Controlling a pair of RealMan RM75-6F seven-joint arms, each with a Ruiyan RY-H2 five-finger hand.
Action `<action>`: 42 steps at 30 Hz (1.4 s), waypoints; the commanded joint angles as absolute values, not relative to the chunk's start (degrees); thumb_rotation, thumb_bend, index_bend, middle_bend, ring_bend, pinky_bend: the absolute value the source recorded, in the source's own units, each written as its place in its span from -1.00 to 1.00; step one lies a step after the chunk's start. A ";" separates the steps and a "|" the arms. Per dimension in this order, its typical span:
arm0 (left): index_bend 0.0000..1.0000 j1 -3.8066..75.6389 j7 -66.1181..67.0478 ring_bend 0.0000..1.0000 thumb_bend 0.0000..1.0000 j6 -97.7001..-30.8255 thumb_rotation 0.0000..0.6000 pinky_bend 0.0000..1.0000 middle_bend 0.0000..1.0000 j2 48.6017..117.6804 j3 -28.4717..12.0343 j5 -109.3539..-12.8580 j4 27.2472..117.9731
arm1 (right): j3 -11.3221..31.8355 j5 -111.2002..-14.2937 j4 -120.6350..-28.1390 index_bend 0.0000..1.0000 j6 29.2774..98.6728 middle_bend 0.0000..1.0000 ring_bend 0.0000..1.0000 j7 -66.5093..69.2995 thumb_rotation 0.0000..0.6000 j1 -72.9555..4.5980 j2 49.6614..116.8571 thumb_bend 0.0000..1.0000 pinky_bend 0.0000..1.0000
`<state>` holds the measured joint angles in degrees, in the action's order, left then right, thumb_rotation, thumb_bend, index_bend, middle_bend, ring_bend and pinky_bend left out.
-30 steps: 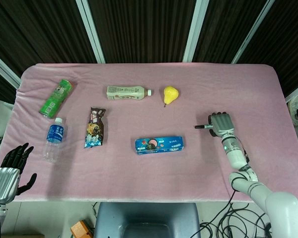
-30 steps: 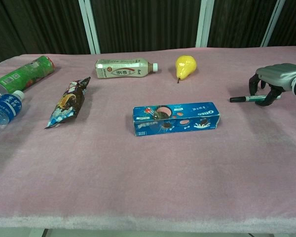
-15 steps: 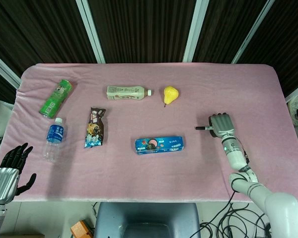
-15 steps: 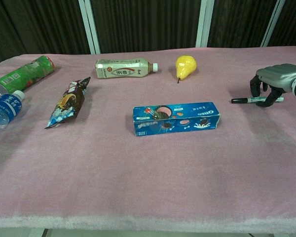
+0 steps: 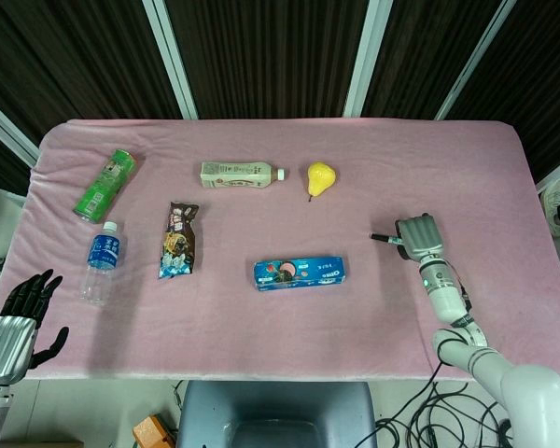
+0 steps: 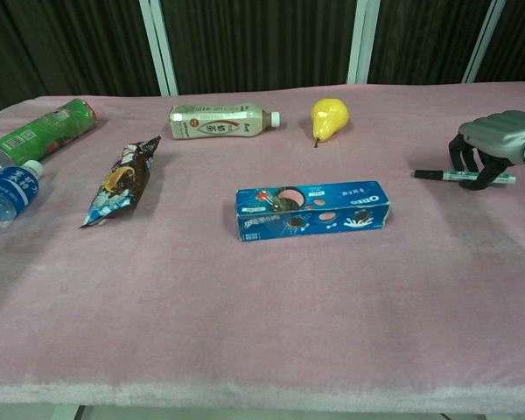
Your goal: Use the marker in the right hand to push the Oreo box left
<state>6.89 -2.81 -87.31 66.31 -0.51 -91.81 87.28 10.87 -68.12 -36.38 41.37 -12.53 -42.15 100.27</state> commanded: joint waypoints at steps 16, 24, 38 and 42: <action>-1.00 6.87 -3.06 -1.00 -0.24 -87.32 1.00 -0.78 -1.00 66.26 -0.71 -91.52 87.24 | 4.80 -79.81 -42.83 0.88 54.48 0.45 0.23 -5.01 1.00 -38.24 96.18 0.05 0.01; -1.00 6.41 -3.28 -1.00 -0.24 -88.07 1.00 -0.78 -1.00 66.14 -0.79 -91.43 87.31 | -4.38 -93.42 -46.50 0.88 64.30 0.45 0.23 2.47 1.00 -36.03 91.73 0.05 0.01; -1.00 5.94 -3.38 -1.00 -0.24 -88.55 1.00 -0.78 -1.00 66.08 -0.78 -91.37 87.23 | -5.78 -97.11 -43.13 0.88 69.07 0.45 0.23 4.55 1.00 -34.53 91.69 0.05 0.01; -1.00 6.11 -3.19 -1.00 -0.24 -88.10 1.00 -0.78 -1.00 66.14 -0.86 -91.16 87.27 | -4.81 -96.84 -41.59 0.88 67.52 0.45 0.23 5.73 1.00 -36.02 93.19 0.05 0.01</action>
<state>6.10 -3.20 -88.10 66.14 -0.85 -91.18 87.27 -5.05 -96.93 -41.86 67.81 5.46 -35.77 92.93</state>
